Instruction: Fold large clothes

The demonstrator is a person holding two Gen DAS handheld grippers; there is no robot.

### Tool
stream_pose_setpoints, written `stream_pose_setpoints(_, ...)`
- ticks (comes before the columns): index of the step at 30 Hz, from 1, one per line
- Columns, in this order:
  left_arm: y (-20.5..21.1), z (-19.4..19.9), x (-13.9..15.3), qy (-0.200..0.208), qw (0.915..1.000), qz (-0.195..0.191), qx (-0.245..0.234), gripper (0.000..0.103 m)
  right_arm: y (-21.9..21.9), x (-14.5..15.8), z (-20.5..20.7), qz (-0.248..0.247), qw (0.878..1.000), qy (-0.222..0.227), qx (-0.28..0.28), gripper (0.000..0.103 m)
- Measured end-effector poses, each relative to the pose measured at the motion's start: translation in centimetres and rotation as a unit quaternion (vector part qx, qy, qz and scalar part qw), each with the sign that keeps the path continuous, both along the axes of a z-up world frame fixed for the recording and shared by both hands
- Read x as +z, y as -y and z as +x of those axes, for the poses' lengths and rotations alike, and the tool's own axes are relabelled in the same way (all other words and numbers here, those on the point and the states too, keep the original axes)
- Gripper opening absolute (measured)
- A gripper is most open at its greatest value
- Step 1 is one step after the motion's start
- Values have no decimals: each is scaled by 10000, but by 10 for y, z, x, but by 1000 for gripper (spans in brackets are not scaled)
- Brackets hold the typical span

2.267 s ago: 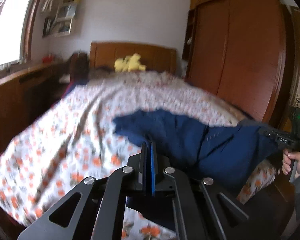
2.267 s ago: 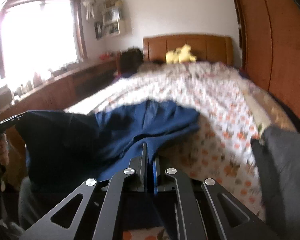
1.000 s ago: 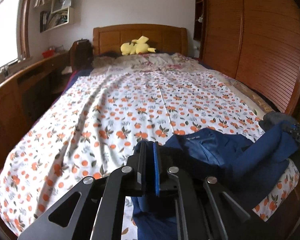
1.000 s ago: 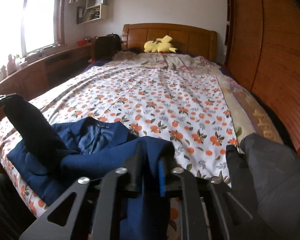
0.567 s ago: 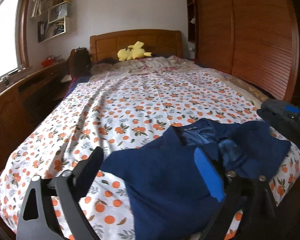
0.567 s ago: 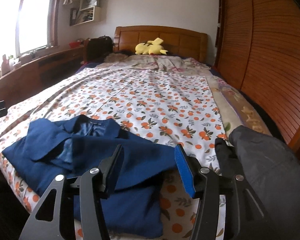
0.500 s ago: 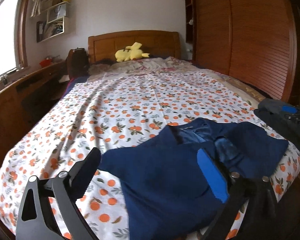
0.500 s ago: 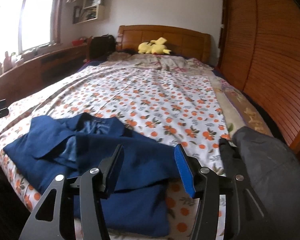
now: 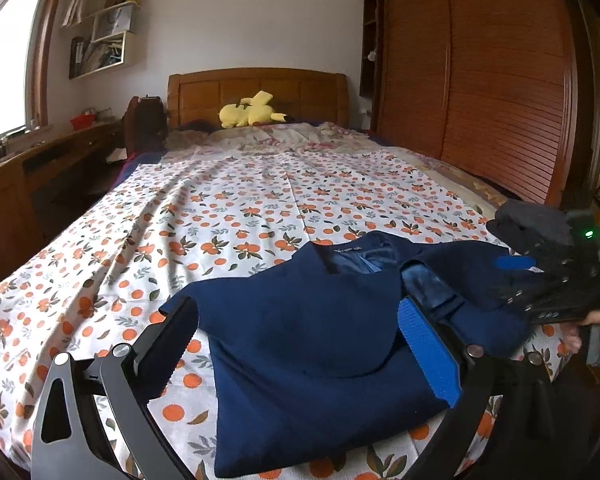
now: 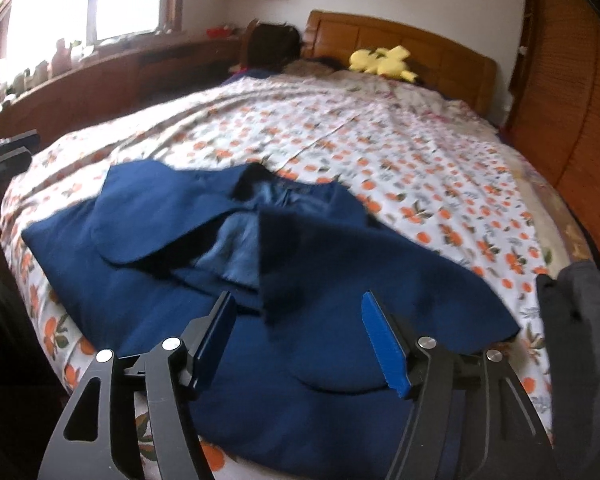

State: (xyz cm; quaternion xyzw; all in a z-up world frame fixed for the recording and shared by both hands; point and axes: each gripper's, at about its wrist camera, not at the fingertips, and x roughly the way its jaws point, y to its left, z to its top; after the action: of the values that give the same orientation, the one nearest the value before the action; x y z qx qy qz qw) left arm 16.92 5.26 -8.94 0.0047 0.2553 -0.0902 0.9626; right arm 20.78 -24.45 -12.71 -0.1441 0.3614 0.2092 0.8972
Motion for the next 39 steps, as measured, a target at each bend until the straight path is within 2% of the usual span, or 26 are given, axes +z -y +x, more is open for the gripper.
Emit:
stream_pose_setpoints(7,7,-10,-3,-9,9999,33,-131,100,-15,-27,11,-447,9984,-320,111,63)
stream_pose_setpoints(13,9,-12,-5,-29,9999,52,-143,100,-26,-35,20,-836,9959,-331,79,63)
stream_pose_setpoints(14,9,-12,-5,-35,9999,57,-145,100,-28,-36,22,-905,9954,-318,84,58)
stream_pose_setpoints(15,9,-12,-5,-33,9999,71,-146,100,-31,-36,24,-958,9949,-304,99,43)
stream_pose_setpoints(16,9,-12,-5,-26,9999,81,-143,100,-33,-36,26,-1021,9942,-313,137,34)
stream_pose_setpoints(18,7,-12,-4,-17,9999,66,-142,100,-38,-33,31,-1016,9936,-386,318,8)
stream_pose_setpoints(20,6,-13,-4,-8,9999,47,-132,100,-41,-26,36,-1049,9937,-252,316,6)
stream_pose_setpoints(24,3,-14,-3,1,10000,4,-94,100,-42,-7,53,-785,9967,-61,212,5)
stream_pose_setpoints(30,0,-13,-3,-1,10000,-17,-33,100,-55,15,94,-886,9957,263,90,4)
stream_pose_setpoints(39,-7,-10,-6,-52,10000,-33,46,100,-66,14,152,-973,9947,292,-136,4)
